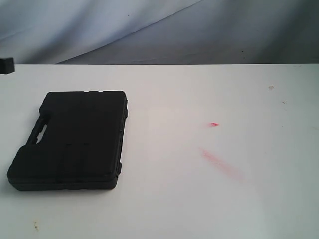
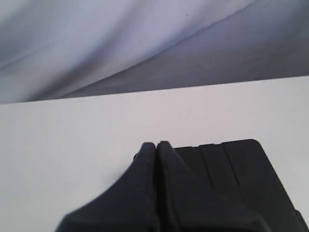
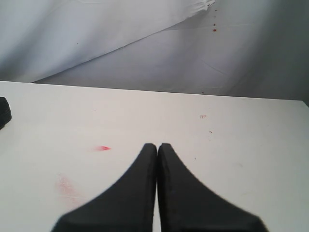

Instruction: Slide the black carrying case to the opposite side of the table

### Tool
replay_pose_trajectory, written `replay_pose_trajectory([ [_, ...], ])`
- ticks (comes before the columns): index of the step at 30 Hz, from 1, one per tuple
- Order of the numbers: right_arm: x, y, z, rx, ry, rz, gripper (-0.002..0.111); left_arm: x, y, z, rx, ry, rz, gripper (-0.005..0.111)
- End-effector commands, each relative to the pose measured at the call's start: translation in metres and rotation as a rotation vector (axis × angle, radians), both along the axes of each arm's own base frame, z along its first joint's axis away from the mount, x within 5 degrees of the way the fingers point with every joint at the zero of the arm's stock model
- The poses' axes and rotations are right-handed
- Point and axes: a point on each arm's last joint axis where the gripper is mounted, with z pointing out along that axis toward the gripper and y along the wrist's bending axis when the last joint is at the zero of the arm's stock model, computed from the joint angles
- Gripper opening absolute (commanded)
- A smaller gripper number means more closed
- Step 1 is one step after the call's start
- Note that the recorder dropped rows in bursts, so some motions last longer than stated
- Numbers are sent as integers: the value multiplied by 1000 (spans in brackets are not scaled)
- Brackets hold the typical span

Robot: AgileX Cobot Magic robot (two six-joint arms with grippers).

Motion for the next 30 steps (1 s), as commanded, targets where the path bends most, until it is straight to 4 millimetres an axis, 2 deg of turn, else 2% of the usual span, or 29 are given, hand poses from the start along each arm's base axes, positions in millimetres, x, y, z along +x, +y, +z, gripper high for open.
replay_pose_trajectory([
  [1, 0, 0, -1, 6, 5, -7, 0, -40, 2, 24, -16, -73, -11, 0],
  [6, 0, 0, -1, 6, 5, -7, 0, -86, 6, 52, -29, -208, -17, 0],
  [11, 0, 0, -1, 6, 5, -7, 0, -125, 10, 63, -25, -303, -22, 0],
  [19, 0, 0, -1, 6, 5, -7, 0, -160, 13, 43, -20, -283, -29, 0],
  [26, 0, 0, -1, 6, 5, -7, 0, -198, 17, 20, -31, -388, -29, 0],
  [30, 0, 0, -1, 6, 5, -7, 0, -222, 20, 15, -22, -436, -29, 0],
])
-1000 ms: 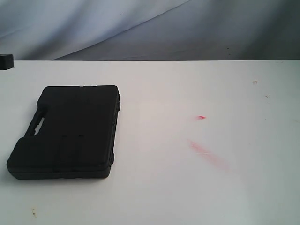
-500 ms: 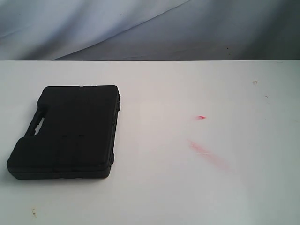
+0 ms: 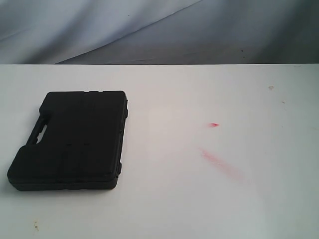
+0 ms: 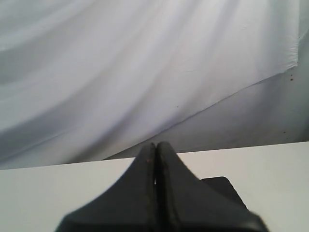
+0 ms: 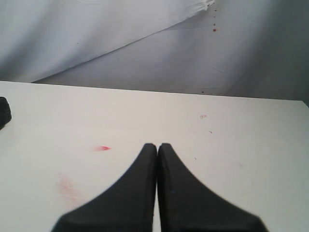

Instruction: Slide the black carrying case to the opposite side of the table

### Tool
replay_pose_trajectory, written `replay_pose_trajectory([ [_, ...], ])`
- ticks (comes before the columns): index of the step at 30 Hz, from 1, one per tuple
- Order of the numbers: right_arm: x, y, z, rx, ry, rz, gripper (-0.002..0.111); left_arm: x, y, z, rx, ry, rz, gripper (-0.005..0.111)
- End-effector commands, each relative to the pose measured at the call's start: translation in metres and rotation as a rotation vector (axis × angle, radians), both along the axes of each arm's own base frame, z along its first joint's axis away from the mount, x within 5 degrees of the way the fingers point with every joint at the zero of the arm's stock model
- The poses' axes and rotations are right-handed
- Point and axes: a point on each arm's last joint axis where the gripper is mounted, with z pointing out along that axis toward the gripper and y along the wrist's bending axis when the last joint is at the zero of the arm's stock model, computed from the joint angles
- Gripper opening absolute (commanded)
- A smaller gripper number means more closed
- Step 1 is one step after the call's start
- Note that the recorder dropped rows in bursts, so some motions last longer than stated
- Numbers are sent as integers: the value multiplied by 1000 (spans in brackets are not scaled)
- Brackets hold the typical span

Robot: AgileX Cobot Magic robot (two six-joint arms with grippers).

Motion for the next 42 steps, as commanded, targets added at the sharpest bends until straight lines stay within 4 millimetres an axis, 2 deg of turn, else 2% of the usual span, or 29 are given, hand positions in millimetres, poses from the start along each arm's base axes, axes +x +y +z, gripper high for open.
replay_pose_trajectory([
  [1, 0, 0, -1, 6, 5, -7, 0, -18, 3, -4, 23, -43, 3, 0],
  [3, 0, 0, -1, 6, 5, -7, 0, -26, 3, -5, 22, -59, 2, 0],
  [14, 0, 0, -1, 6, 5, -7, 0, -24, 3, -16, 3, 40, -1, 0],
  [17, 0, 0, -1, 6, 5, -7, 0, -18, 3, -29, 14, 69, 3, 0],
  [23, 0, 0, -1, 6, 5, -7, 0, -3, 1, -48, -1, 8, 6, 0],
  [30, 0, 0, -1, 6, 5, -7, 0, 9, 0, -84, 8, 63, 10, 0],
  [42, 0, 0, -1, 6, 5, -7, 0, 12, 1, -95, 35, 74, 14, 0],
])
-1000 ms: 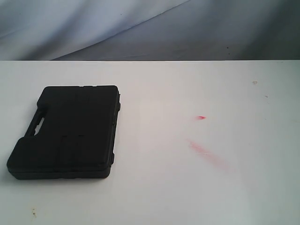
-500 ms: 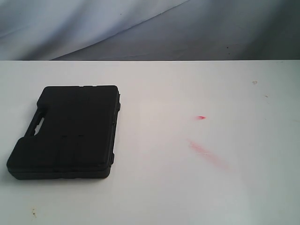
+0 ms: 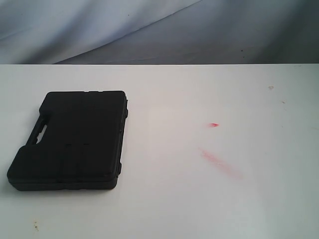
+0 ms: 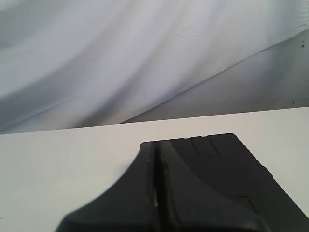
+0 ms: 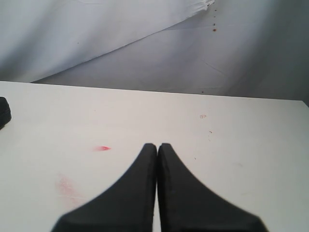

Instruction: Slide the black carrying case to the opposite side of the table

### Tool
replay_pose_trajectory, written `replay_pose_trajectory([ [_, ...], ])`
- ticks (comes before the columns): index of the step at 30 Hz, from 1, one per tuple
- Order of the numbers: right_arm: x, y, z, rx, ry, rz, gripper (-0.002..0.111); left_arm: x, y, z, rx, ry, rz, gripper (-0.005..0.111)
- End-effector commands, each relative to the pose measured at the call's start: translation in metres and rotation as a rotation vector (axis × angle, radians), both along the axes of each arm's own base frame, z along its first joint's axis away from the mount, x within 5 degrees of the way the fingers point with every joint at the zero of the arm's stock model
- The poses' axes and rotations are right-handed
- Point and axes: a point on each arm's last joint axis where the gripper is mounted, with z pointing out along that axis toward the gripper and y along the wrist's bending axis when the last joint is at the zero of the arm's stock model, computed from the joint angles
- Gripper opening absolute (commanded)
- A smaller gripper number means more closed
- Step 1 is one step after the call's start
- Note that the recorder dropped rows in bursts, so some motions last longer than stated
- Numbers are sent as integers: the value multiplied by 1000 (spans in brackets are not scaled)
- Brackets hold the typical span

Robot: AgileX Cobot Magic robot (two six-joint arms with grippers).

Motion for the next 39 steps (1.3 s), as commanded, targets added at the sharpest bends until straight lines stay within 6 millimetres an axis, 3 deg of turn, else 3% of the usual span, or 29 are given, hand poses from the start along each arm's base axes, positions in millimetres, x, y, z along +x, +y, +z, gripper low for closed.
replay_pose_trajectory([
  [1, 0, 0, -1, 6, 5, -7, 0, 1, 0, -8, 31, 29, -3, 0],
  [7, 0, 0, -1, 6, 5, -7, 0, 6, 0, -39, 28, 106, -3, 0],
  [39, 0, 0, -1, 6, 5, -7, 0, 7, 0, -32, 19, 30, -1, 0],
])
